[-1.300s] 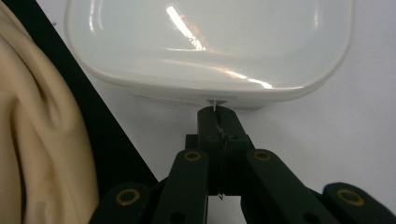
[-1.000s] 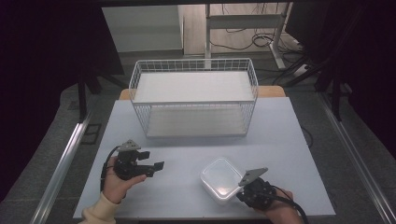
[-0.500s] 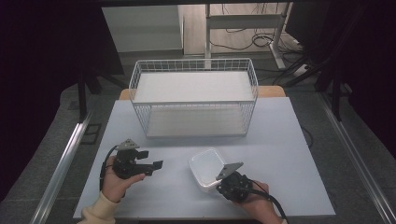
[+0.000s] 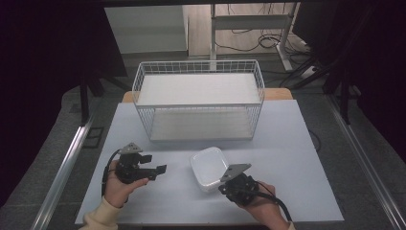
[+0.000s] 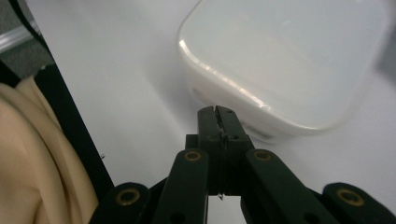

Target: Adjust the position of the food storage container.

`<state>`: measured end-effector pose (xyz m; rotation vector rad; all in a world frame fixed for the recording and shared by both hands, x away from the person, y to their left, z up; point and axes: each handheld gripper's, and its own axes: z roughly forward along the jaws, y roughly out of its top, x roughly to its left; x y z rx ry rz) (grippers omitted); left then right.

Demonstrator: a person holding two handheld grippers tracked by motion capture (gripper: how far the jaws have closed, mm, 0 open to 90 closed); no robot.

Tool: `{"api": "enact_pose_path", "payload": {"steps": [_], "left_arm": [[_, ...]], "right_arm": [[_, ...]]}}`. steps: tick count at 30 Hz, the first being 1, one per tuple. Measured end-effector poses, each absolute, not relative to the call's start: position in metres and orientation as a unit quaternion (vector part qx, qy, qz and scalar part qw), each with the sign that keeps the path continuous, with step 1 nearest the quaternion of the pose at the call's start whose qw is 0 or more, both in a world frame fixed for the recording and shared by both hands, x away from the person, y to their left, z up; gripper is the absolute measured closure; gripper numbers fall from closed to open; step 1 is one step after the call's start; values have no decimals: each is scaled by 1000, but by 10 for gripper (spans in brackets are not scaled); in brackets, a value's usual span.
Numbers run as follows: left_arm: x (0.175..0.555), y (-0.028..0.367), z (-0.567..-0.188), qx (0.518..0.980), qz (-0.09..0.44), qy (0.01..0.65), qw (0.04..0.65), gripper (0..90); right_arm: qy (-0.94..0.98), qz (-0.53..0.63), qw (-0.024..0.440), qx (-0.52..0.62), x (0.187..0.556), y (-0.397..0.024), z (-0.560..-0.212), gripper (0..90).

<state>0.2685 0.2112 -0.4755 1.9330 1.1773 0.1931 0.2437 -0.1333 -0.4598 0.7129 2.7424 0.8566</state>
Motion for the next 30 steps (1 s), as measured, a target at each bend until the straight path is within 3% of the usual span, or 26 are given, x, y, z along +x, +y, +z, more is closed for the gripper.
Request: {"api": "enact_pose_path", "payload": {"steps": [5, 12, 18, 30], "left_arm": [[268, 210, -475, 771, 77, 470, 422, 219], [269, 210, -474, 769, 76, 475, 422, 217], [269, 211, -474, 769, 76, 474, 422, 217], [269, 209, -475, 772, 76, 471, 420, 217]], "right_arm": [[908, 310, 109, 260, 251, -152, -441, 892], [886, 325, 135, 301, 288, -171, -423, 893], [886, 308, 125, 322, 326, -165, -439, 893], [894, 285, 113, 327, 325, -167, -460, 892]]}}
